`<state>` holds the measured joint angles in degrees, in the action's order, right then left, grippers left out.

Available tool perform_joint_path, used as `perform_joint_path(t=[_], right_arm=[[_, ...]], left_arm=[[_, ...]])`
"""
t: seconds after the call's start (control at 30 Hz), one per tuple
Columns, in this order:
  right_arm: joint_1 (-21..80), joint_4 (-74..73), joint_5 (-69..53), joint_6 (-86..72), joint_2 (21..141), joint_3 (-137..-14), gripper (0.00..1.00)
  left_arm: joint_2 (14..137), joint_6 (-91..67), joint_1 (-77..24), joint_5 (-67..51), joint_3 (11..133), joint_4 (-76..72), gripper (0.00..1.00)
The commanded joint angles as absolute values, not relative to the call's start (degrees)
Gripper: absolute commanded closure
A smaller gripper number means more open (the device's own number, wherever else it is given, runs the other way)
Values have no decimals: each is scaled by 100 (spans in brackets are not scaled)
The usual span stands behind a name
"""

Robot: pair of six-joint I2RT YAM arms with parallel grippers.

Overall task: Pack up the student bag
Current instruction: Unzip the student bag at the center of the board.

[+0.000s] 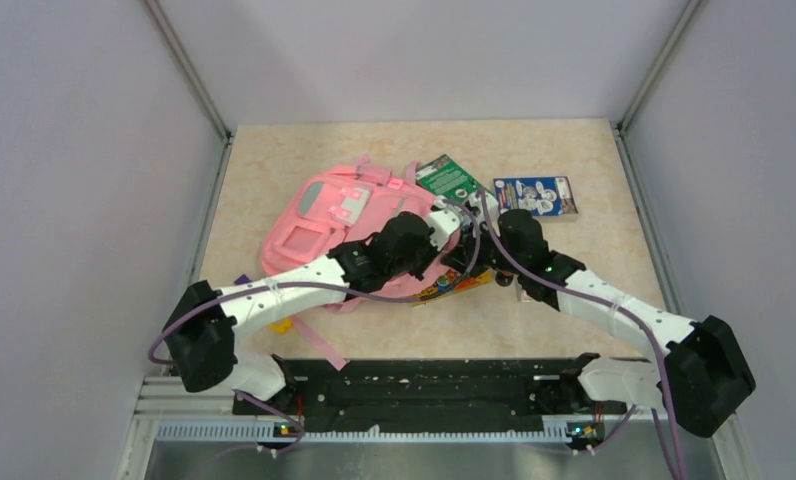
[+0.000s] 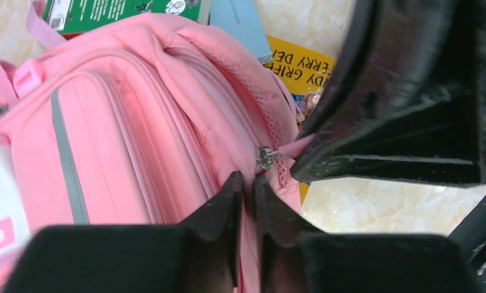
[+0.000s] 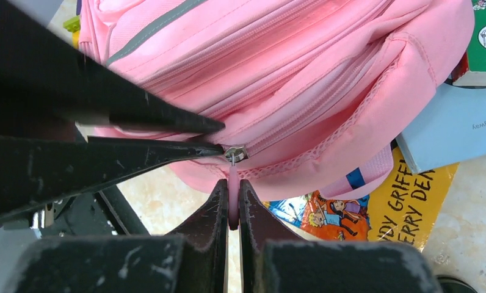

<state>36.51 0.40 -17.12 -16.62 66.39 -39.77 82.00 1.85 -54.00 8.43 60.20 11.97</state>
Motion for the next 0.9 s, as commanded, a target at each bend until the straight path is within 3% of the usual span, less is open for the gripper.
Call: perform_joint_path(t=[0.0,0.33,0.67,0.87], right_arm=[[3621,222,-1536,-1615,6314,-4061,100],[3526,-690,-354,-1657,6761,-4909,100],[3115,-1024,-976,-1447,8052,-5983,100],[2971,-911,-1947,-1263,8631,-6297,100]], left_arm=[[8281,153,-5509,1362,6020,1368,99],[7338,330,-5669,1252,5412,1862,100],[6009,513,-5669,1210,5696,3515,100],[5413,694,-5669,1399,5783,4353,100]])
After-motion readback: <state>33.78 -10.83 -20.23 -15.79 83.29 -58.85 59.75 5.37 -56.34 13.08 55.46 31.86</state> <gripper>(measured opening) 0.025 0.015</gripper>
